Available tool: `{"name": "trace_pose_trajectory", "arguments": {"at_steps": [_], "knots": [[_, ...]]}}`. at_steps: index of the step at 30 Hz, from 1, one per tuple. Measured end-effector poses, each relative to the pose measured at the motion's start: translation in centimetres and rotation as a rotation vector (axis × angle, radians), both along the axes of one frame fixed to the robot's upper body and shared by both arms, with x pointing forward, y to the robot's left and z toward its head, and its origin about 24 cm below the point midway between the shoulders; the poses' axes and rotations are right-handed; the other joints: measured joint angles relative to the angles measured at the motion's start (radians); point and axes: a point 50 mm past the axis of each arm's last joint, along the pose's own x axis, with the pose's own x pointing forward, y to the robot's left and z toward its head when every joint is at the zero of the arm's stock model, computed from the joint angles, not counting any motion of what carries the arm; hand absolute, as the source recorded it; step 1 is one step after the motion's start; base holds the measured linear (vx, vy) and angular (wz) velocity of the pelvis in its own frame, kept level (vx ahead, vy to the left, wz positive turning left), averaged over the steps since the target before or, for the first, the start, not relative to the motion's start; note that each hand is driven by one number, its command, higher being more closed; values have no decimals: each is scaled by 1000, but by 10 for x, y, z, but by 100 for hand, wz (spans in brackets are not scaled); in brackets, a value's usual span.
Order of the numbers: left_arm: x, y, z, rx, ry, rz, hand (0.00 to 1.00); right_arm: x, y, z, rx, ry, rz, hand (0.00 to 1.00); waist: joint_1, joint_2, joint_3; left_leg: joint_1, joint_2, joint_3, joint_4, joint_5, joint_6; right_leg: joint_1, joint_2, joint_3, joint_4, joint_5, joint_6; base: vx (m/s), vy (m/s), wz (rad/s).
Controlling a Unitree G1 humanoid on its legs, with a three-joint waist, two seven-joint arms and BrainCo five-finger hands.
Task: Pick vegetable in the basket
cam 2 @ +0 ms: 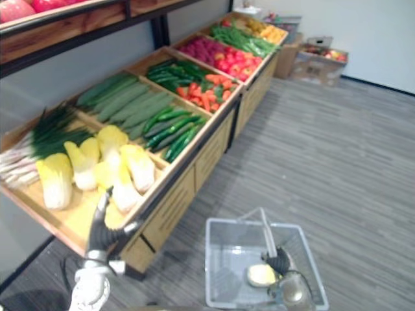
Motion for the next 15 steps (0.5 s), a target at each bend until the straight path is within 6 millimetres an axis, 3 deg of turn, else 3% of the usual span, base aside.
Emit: {"name": "trace_pose_trajectory", "arguments": {"at_steps": [3,8,11,15], "knots": [[-29,22,-45,19,233,110,0,-9,-3,-2,-4,1,-53,100,14,2,-7,-11,-4,-17,0,0,0,2,-4,-14,-1,-1,1,23,6,19],[-66,60,-74,55,419,377,0,-19,-4,-7,-15,24,-84,100,22,0,-20,-6,-6,-43,0,4,6,25,-5,-42,-2,-5,5,34,-4,15],[-106,65,-100,21,636,511,0,-23,-4,-10,-22,39,-89,100,24,6,-22,15,-6,-48,0,1,4,52,-5,-53,-5,-6,6,42,-8,6],[-127,56,-111,-8,734,521,0,-25,-2,-12,-18,52,-89,100,48,5,-22,9,-4,-62,0,0,3,54,-4,-65,-5,-21,3,-3,-8,12]]}}
